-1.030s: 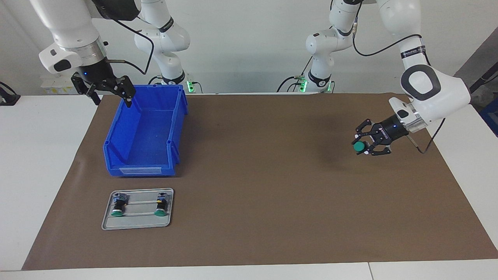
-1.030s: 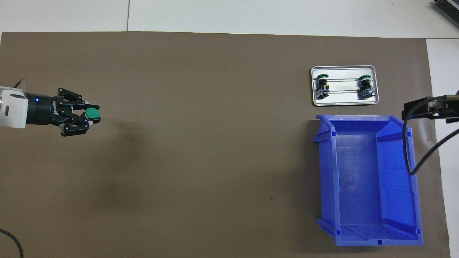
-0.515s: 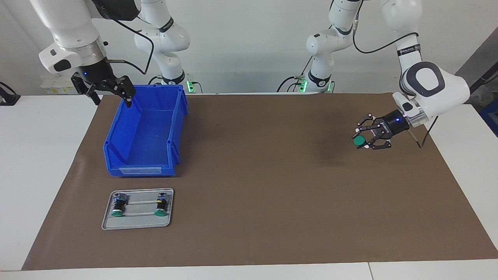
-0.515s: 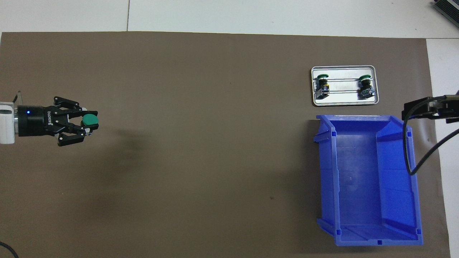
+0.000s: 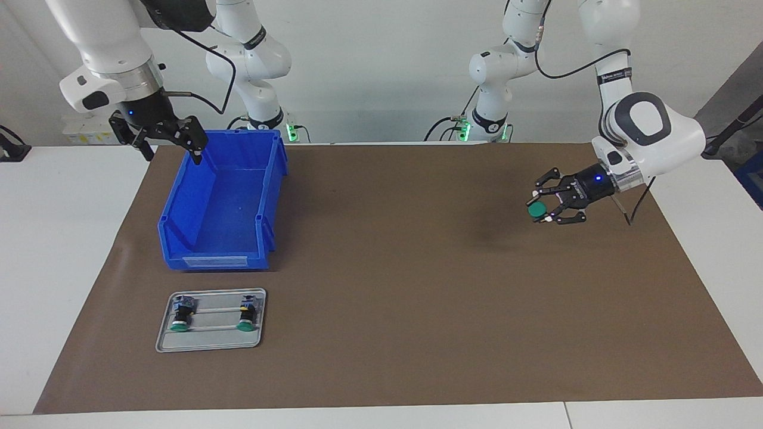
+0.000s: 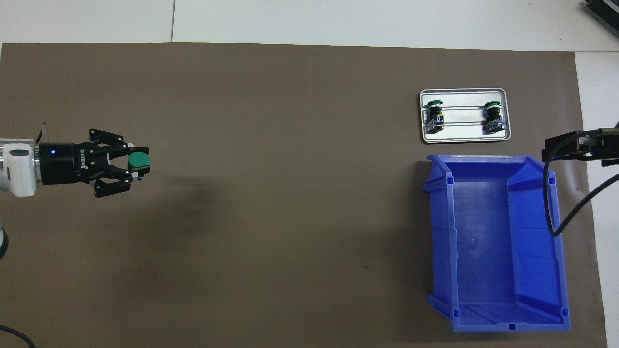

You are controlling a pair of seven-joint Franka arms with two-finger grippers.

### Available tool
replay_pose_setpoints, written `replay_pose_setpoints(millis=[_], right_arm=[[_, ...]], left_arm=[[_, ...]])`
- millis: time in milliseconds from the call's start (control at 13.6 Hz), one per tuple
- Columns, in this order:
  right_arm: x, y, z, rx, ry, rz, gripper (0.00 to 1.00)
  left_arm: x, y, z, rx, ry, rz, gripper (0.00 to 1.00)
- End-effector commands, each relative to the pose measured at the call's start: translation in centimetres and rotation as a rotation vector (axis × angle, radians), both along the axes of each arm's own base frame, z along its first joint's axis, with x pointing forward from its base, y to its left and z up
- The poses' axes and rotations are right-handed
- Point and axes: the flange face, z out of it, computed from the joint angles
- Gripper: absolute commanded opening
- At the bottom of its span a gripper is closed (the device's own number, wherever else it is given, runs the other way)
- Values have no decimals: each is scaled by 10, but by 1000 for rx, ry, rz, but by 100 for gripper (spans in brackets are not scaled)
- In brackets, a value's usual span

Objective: Place and press button with both arms
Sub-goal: 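Move the held button with the left gripper back toward the table center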

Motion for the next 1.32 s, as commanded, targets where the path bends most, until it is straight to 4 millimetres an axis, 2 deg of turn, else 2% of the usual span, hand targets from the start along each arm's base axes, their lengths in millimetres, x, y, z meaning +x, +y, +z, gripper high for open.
replay_pose_setpoints(millis=[0, 221, 294, 368, 515, 588, 883, 1177, 1250], right_arm=[[-7, 0, 1, 13, 5, 22, 100], [-7, 0, 1, 15, 5, 22, 100], [-7, 0, 1, 13, 5, 22, 100], [-7, 0, 1, 13, 4, 22, 100], [-7, 0, 1, 13, 5, 22, 100], [-7, 0, 1, 13, 4, 22, 100], [-7, 0, 1, 13, 4, 22, 100], [-7, 0, 1, 15, 5, 22, 100], [-7, 0, 1, 13, 5, 22, 100]], left_arm=[[0, -70, 3, -21, -58, 13, 13], [1, -142, 2, -31, -104, 70, 11], [-1, -167, -4, -41, -102, 102, 10], [-5, -183, -6, -47, -104, 105, 10], [-7, -196, -11, -28, -114, 105, 1], [-6, -200, -20, -15, -105, 108, 1], [-6, -197, -31, -73, -124, 79, 1], [4, -157, -78, -169, -182, 1, 0], [4, -157, -86, -186, -194, -13, 1]])
